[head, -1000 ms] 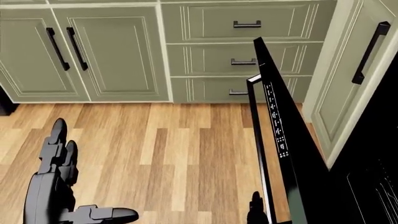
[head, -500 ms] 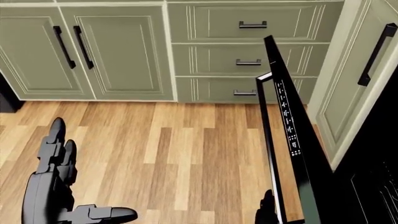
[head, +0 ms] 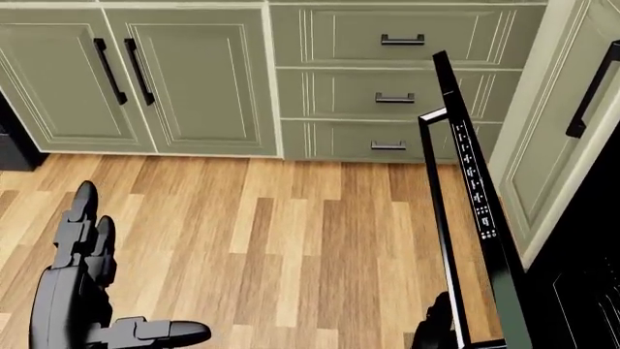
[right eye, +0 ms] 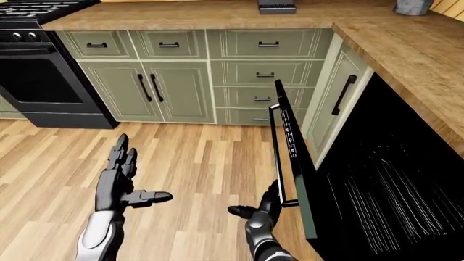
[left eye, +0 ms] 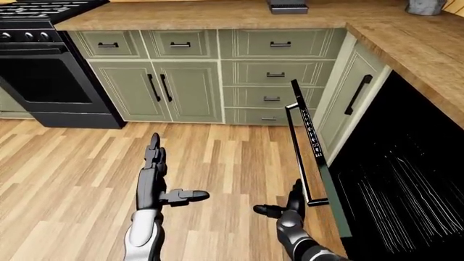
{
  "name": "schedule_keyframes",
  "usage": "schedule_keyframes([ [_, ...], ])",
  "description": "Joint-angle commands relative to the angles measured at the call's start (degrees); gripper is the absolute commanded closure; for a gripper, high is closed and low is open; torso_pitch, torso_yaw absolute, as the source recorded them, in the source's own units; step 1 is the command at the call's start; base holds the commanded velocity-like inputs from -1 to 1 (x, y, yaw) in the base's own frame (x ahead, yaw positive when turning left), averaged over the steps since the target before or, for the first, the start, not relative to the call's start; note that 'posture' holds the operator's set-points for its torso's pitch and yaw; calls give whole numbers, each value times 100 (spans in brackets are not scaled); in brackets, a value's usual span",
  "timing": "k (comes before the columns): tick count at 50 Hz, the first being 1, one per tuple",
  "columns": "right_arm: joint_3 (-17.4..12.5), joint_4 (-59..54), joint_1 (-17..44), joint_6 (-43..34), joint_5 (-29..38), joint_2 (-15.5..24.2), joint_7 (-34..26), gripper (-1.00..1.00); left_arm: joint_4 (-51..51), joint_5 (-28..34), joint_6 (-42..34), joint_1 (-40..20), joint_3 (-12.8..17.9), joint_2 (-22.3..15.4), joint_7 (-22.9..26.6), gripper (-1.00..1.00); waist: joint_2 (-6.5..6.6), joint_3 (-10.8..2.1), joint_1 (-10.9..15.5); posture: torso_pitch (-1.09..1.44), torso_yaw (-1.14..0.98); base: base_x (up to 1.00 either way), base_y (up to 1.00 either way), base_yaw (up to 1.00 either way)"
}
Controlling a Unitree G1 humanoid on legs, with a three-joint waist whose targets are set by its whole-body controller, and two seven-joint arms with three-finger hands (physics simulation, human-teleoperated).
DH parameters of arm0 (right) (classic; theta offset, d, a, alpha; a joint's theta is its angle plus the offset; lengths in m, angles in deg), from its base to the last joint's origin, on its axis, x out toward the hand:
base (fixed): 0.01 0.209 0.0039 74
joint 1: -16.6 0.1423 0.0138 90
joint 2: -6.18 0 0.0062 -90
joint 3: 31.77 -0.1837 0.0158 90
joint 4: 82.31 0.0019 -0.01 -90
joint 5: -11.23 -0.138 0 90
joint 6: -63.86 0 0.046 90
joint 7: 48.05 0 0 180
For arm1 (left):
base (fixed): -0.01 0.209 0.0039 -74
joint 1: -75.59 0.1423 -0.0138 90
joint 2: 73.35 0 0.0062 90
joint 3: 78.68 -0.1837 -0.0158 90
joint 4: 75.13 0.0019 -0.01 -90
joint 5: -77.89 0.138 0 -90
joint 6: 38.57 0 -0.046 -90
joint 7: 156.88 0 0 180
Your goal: Close the dishwasher door
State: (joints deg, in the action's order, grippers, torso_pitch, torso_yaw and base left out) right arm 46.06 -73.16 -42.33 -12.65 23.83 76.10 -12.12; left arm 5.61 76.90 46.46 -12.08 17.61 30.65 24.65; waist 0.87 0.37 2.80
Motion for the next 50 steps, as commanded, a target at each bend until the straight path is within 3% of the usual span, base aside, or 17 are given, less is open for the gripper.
schedule_keyframes([
  [1,-113,186,97,86,-167,226,373,-100,-247,-14,166,-95,14,-25,2,-100,-12,-106,-67,0,0,0,0,0],
  [50,124,315,61,61,-539,1219,230,-100,-315,2,157,-57,-13,-6,4,-100,-112,-111,-65,0,0,0,0,0],
])
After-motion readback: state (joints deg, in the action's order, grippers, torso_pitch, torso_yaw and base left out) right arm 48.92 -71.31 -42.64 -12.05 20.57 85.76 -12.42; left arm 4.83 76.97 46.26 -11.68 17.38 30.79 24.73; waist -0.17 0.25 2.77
